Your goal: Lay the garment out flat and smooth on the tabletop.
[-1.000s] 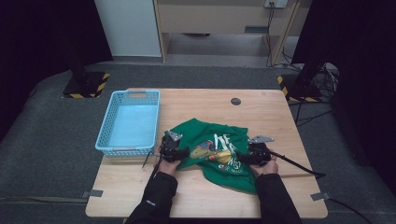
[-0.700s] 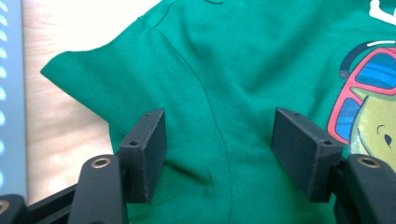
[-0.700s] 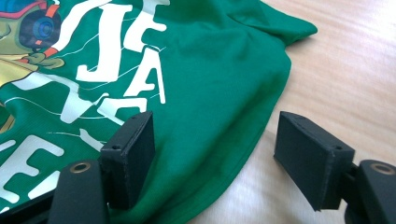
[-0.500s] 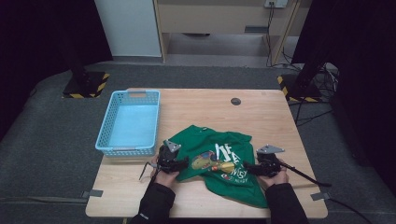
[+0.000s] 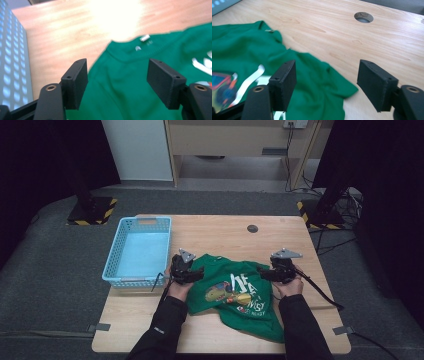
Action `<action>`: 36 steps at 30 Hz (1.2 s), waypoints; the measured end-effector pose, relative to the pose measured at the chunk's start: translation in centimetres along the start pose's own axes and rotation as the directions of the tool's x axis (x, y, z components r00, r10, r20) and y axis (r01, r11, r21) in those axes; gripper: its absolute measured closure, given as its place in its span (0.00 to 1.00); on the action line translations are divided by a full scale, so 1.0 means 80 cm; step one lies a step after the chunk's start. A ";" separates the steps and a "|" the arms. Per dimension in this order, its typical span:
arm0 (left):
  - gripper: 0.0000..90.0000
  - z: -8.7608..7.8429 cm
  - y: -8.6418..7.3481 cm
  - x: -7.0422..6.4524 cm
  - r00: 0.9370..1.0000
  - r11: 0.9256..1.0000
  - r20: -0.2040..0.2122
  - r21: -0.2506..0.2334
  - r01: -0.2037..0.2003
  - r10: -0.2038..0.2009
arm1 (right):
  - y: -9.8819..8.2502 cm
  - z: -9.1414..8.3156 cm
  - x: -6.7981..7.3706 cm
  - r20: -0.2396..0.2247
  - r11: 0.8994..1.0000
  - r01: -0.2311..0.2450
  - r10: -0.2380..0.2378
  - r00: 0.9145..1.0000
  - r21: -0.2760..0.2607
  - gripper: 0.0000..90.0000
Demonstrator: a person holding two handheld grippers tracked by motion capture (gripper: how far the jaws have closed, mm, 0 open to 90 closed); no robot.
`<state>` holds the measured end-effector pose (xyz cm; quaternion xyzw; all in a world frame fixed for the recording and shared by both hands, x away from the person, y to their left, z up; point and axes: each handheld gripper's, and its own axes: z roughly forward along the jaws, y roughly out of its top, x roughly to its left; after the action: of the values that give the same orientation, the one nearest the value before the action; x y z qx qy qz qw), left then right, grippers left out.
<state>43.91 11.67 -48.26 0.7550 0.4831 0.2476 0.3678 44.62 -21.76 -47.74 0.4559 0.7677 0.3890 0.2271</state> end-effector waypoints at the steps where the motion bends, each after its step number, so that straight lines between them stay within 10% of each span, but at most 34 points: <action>1: 0.35 0.007 0.003 0.003 1.000 1.000 -0.003 -0.003 0.001 -0.001 | 0.002 0.007 -0.001 0.002 1.000 0.000 0.000 1.000 0.001 0.36; 18: 0.42 0.085 -0.010 0.022 0.999 0.993 -0.031 0.120 -0.013 0.016 | -0.010 0.082 -0.012 -0.015 0.992 0.020 -0.018 1.000 0.124 0.54; 30: 0.93 0.080 -0.013 0.019 0.997 0.991 0.000 0.114 0.076 -0.077 | -0.018 0.084 -0.005 0.000 0.992 -0.004 0.004 1.000 0.123 0.93; 36: 0.96 0.062 -0.011 0.023 0.994 0.990 0.005 0.089 0.106 -0.107 | -0.010 0.069 -0.010 -0.005 0.995 -0.064 0.064 0.998 0.080 0.95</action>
<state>47.78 12.03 -51.96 0.7449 0.5316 0.2023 0.3488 48.49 -20.50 -51.67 0.4876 0.7684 0.3667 0.1932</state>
